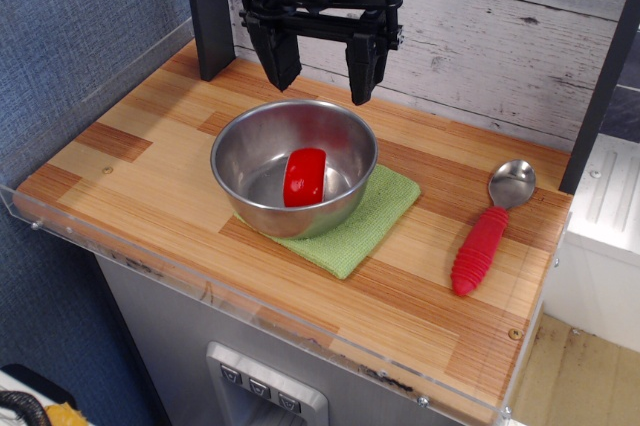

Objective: Place the red vegetable in the silver bowl.

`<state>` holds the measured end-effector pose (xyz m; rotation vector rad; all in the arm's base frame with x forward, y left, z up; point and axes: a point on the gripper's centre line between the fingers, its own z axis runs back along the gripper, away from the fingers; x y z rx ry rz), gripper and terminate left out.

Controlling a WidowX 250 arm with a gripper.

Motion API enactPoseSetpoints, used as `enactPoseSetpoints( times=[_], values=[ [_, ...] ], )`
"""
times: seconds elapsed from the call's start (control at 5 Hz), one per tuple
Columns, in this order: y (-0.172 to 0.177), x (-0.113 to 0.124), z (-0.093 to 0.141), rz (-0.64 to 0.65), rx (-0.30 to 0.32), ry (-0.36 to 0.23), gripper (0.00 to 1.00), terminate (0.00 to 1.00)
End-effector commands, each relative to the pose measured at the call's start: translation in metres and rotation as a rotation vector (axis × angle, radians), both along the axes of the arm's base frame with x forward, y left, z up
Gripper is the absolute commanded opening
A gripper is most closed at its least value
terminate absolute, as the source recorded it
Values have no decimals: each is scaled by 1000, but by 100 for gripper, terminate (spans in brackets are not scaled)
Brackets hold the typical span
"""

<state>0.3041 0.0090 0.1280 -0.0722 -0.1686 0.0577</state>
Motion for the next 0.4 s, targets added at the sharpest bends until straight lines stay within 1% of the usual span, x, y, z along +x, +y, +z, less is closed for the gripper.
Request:
enactPoseSetpoints(
  times=[0.0, 0.2],
  values=[
    [3, -3, 12, 6, 2, -41, 100, 0],
    [3, -3, 12, 6, 2, -41, 100, 100]
  ],
)
